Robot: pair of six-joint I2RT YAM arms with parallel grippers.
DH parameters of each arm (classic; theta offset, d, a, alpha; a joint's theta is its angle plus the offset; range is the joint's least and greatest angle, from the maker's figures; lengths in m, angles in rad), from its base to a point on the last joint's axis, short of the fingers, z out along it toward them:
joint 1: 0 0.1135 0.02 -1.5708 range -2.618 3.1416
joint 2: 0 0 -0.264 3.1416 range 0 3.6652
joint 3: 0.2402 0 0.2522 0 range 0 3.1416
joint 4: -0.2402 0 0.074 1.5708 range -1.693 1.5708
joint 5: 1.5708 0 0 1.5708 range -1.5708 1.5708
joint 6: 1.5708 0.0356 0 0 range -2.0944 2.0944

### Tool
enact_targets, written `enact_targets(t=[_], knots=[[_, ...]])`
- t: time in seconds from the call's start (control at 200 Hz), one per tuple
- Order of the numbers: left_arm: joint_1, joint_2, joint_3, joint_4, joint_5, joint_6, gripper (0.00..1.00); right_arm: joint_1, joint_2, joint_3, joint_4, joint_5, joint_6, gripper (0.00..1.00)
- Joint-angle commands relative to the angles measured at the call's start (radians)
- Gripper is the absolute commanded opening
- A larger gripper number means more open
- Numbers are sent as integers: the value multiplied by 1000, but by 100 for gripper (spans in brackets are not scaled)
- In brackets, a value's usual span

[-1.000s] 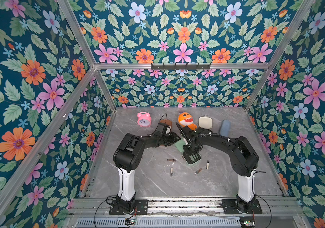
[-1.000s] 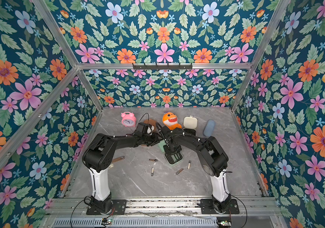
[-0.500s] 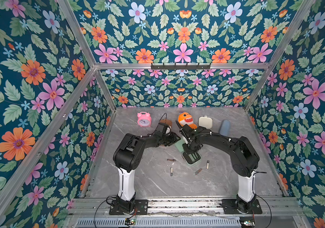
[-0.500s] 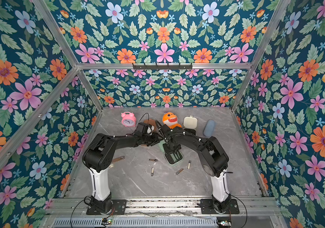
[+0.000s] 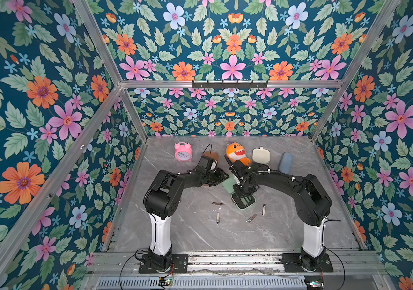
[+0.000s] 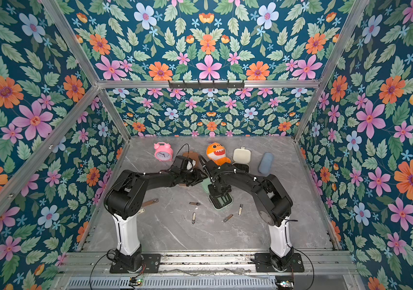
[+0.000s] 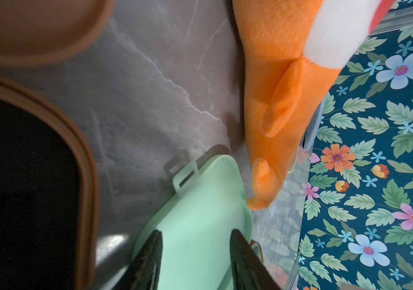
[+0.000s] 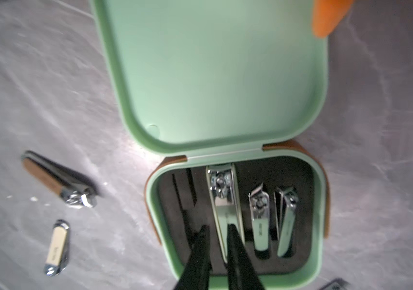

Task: Organize nail clipper sets
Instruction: Place the nail clipper in the storage box, then adjust the nail clipper in the storage box.

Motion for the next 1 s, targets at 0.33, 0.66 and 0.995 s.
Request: enact_targets(t=[0.33, 0.66, 0.995], knots=[[0, -10, 4, -77, -39, 19, 48, -98, -61, -82, 6, -10, 2, 13], [-1, -8, 4, -81, -43, 17, 48, -122, -20, -78, 38, -29, -14, 10], [-4, -3, 8, -83, -45, 16, 48, -128, 16, -45, 38, -41, -28, 7]])
